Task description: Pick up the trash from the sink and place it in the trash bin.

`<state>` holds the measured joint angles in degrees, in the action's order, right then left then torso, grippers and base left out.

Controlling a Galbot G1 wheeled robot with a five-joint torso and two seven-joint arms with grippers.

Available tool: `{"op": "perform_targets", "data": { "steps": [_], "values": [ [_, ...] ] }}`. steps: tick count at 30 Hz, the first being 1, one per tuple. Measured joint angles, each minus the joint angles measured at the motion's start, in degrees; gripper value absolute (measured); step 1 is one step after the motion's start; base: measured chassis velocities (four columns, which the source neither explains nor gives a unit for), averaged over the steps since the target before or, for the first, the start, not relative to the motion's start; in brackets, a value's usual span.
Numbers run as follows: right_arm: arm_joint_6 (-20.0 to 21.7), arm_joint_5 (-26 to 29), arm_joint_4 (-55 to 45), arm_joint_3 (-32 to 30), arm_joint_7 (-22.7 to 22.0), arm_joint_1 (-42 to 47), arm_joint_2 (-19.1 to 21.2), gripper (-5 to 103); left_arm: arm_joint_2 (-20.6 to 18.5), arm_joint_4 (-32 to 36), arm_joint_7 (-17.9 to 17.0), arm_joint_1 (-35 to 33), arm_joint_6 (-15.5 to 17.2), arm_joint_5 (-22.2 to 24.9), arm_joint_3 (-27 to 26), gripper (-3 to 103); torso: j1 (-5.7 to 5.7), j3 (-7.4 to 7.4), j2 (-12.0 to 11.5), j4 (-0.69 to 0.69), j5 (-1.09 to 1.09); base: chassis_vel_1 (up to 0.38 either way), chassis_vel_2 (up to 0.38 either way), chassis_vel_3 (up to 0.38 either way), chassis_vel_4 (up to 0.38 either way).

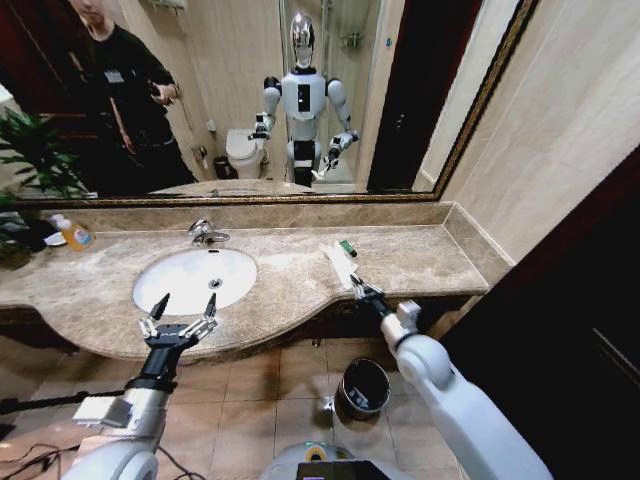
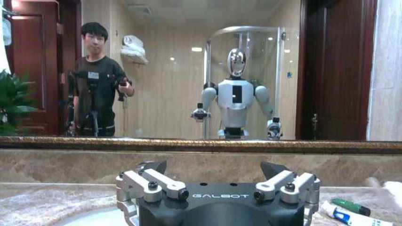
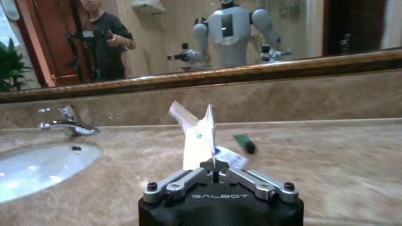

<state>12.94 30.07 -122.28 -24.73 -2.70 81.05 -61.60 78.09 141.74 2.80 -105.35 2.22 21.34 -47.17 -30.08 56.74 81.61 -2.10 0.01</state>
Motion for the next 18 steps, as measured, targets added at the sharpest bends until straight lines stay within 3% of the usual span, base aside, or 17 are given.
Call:
{"op": "perform_targets", "data": {
  "steps": [4, 12, 18],
  "values": [
    [-3.97, -0.9, -0.06, -5.26, 3.16, 7.85, -0.77, 0, 0.0, 0.0, -0.01, 0.01, 0.0, 0.0, 0.0, 100, 0.0, 0.0, -0.01, 0.0, 0.0, 0.0, 0.0, 0.0, 0.0],
    [-11.5, -5.26, 7.29, -6.56, 5.86, 15.23, -3.38, 0, 0.0, 0.0, -0.01, 0.0, 0.0, 0.0, 0.0, 100, 0.0, 0.01, -0.01, 0.0, 0.01, 0.0, 0.0, 0.0, 0.0],
    [-11.56, -4.14, 14.39, -4.51, 5.28, 14.6, -5.54, 0, 0.0, 0.0, -0.01, 0.0, 0.0, 0.0, 0.0, 100, 0.0, 0.01, -0.01, 0.0, -0.01, 0.0, 0.0, 0.0, 0.0]
  ]
}}
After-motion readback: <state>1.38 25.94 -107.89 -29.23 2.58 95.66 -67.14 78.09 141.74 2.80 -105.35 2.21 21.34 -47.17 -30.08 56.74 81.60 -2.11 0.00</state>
